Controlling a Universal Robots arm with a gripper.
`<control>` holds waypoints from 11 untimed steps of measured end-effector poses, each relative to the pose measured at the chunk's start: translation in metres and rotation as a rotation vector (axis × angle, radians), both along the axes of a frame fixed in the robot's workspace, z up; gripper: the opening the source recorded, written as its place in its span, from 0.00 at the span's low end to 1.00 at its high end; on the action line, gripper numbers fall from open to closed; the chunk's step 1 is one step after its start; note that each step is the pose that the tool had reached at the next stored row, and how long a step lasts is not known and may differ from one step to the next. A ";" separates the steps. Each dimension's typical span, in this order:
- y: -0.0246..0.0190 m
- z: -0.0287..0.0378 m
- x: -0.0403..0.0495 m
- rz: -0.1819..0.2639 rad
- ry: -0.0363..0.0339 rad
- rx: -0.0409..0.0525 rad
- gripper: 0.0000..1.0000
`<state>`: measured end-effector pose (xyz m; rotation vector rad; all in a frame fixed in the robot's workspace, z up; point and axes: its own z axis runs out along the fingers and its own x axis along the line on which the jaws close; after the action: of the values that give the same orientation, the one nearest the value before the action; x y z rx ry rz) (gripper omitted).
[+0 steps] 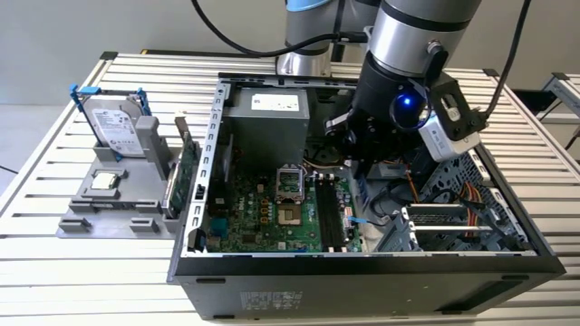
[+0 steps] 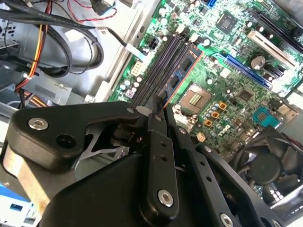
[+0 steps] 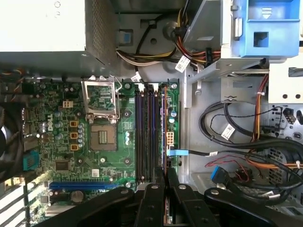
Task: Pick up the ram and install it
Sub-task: 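Insert the ram into the slot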
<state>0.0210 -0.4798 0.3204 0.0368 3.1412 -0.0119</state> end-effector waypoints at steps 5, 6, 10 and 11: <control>0.0000 -0.0056 0.0000 0.000 0.0000 0.0000 0.00; 0.0000 -0.0074 0.0000 0.000 0.0000 0.0001 0.00; 0.0000 -0.0117 0.0000 0.000 0.0000 0.0001 0.00; 0.0000 -0.0142 0.0000 0.000 0.0000 0.0001 0.00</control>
<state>0.0210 -0.4798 0.3062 0.0369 3.1412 -0.0117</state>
